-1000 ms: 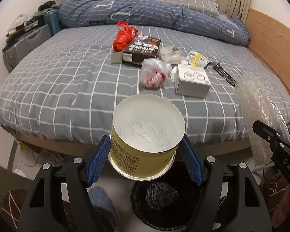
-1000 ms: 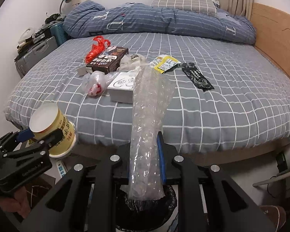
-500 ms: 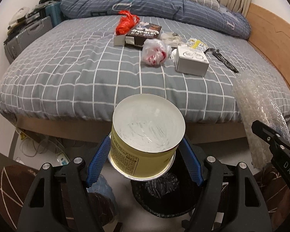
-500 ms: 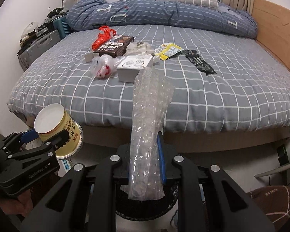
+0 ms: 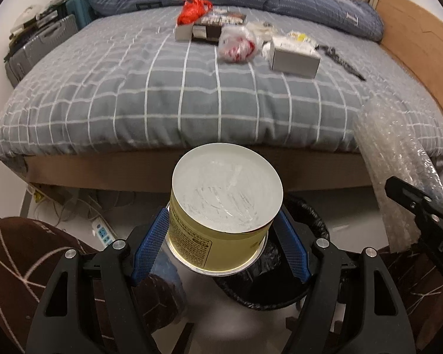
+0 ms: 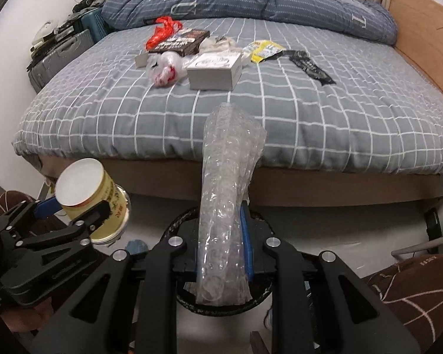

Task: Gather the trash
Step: 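Carry the yellow cup and bubble-wrap sleeve down over the black trash bin, then open both tools to drop the cup and bubble wrap into the bin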

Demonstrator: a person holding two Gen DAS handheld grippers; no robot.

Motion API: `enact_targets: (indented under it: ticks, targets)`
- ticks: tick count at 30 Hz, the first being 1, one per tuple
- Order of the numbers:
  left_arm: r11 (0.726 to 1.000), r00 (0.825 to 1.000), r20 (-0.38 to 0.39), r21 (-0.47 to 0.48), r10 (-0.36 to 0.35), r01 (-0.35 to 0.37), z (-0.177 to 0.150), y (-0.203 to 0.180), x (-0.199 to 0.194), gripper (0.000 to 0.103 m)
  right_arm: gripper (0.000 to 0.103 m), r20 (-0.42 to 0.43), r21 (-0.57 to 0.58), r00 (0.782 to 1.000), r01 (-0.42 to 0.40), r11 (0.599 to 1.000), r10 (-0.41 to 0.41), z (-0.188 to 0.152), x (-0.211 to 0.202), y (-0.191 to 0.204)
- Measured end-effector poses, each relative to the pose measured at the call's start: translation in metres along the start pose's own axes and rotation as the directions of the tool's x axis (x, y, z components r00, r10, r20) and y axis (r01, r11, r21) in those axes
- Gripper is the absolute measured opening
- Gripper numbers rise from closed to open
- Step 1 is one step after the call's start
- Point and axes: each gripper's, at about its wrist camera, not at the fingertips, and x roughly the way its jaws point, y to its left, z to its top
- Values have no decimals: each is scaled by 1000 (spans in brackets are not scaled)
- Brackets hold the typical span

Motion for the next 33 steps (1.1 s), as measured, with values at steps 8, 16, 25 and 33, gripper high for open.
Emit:
enact_targets:
  ticks: [8,16,25,33]
  targets:
    - [1000,998,-67,-23,-9,7,-9,10,34,71,19,-81,-24,997,4,1000,-6,-16,33,7]
    - [1000,993,-118,-13,-17,16,-13,10,71,71,19,-197,-1,980,-12,1000,12,-34,84,-1]
    - [1000,985,-173,-14,-8,6,-18,15,105,71,19,-288,12,957,-35,999,37,-42,125,-2]
    - [999,981,-193,-41,-14,6,-23,30,116,71,35,-305,22,949,-72,997,75,-44,141,12]
